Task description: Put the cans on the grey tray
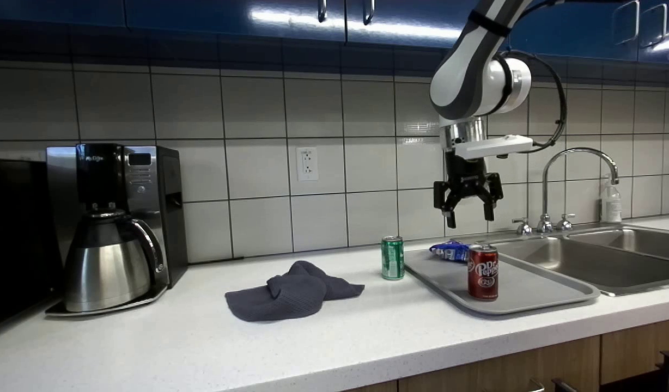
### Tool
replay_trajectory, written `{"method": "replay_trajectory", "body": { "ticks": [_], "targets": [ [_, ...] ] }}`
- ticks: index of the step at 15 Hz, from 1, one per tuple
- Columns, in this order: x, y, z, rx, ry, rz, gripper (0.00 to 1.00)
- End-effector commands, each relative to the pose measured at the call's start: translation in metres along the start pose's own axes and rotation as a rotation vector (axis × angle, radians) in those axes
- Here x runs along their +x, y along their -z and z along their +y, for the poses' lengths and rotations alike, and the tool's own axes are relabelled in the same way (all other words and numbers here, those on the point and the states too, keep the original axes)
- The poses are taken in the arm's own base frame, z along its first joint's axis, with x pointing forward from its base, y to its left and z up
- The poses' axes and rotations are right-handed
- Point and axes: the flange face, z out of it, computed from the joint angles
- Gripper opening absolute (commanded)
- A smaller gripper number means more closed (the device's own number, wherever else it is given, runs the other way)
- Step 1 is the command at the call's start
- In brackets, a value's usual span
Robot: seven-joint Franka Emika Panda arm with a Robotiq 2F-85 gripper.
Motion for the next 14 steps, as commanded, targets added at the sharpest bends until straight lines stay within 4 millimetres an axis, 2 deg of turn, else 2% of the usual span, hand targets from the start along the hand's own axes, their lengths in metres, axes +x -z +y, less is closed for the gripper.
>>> {"method": "replay_trajectory", "body": {
  "ticks": [1, 2, 6, 14],
  "targets": [
    [0.011, 0.022, -0.003, 0.007, 0.023, 0.005, 1.0],
    [0.013, 0.025, -0.001, 0.007, 0.023, 0.006, 1.0],
    [0.034, 0.019, -0.018, 0.003, 0.036, 0.014, 1.0],
    [0.08, 0.005, -0.077, 0.014, 0.086, 0.016, 1.0]
  ]
}}
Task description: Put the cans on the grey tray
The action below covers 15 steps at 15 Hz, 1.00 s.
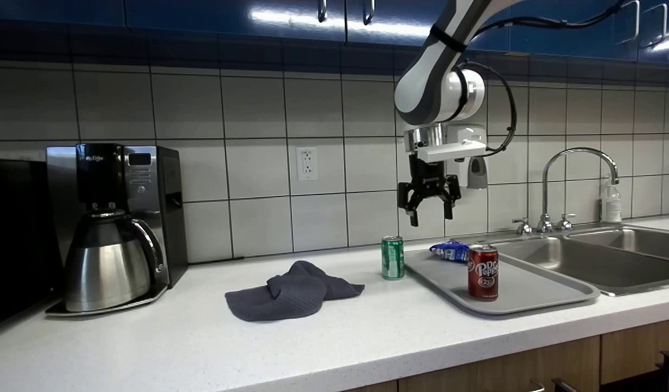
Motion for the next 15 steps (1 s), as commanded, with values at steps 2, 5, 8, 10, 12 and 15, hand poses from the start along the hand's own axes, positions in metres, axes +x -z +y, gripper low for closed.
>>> {"method": "replay_trajectory", "body": {
  "ticks": [2, 5, 8, 10, 12, 15],
  "targets": [
    [0.041, -0.001, -0.027, 0.007, -0.012, -0.002, 1.0],
    [0.061, -0.008, -0.037, 0.0, -0.025, 0.006, 1.0],
    [0.075, -0.019, -0.045, -0.004, -0.04, 0.0, 1.0],
    [0.082, -0.027, -0.05, -0.003, -0.044, -0.008, 1.0],
    [0.087, -0.033, -0.055, -0.002, -0.044, -0.014, 1.0],
    [0.095, -0.038, -0.061, -0.003, -0.046, -0.015, 1.0]
  ]
}}
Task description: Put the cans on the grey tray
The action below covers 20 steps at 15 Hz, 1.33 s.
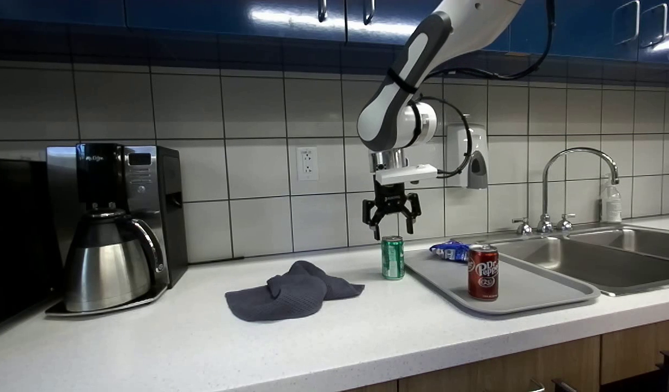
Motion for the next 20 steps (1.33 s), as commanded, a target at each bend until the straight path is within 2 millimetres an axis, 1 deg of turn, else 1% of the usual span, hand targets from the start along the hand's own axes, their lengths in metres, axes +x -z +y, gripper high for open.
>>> {"method": "replay_trajectory", "body": {
  "ticks": [1, 4, 10, 18, 19, 20],
  "targets": [
    [0.015, -0.001, -0.006, -0.022, -0.025, -0.017, 1.0],
    [0.017, -0.009, -0.005, -0.029, -0.032, -0.031, 1.0],
    [0.014, -0.033, -0.002, -0.046, -0.039, -0.07, 1.0],
    [0.013, -0.047, -0.004, -0.056, -0.048, -0.089, 1.0],
    [0.014, -0.048, -0.004, -0.055, -0.048, -0.087, 0.75],
    [0.014, -0.048, -0.004, -0.056, -0.047, -0.087, 0.74]
  ]
}}
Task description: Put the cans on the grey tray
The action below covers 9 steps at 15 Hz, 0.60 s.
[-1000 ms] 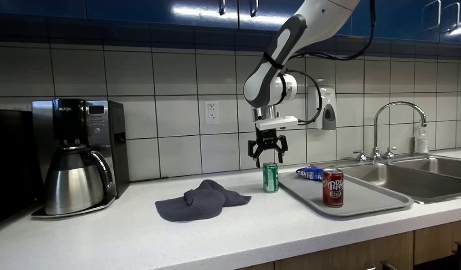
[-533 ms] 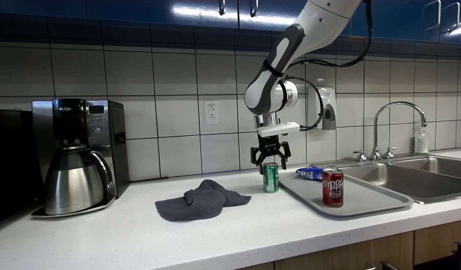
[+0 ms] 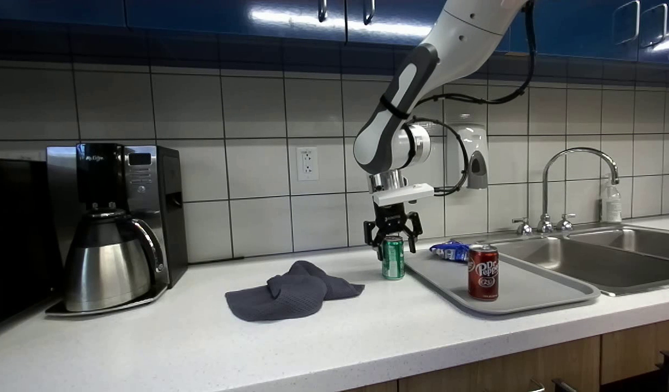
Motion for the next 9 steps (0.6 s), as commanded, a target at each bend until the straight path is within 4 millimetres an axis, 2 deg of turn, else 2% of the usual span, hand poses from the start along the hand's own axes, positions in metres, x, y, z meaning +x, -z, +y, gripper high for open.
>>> {"method": "replay_trajectory", "body": {
  "ticks": [1, 4, 6, 9],
  "targets": [
    [0.005, 0.004, 0.0, -0.024, -0.018, -0.008, 0.68],
    [0.005, 0.008, 0.0, -0.021, -0.018, -0.002, 0.42],
    [0.003, 0.016, -0.001, -0.003, -0.013, -0.007, 0.4],
    [-0.006, 0.045, -0.002, 0.028, -0.005, 0.022, 0.4]
  ]
}}
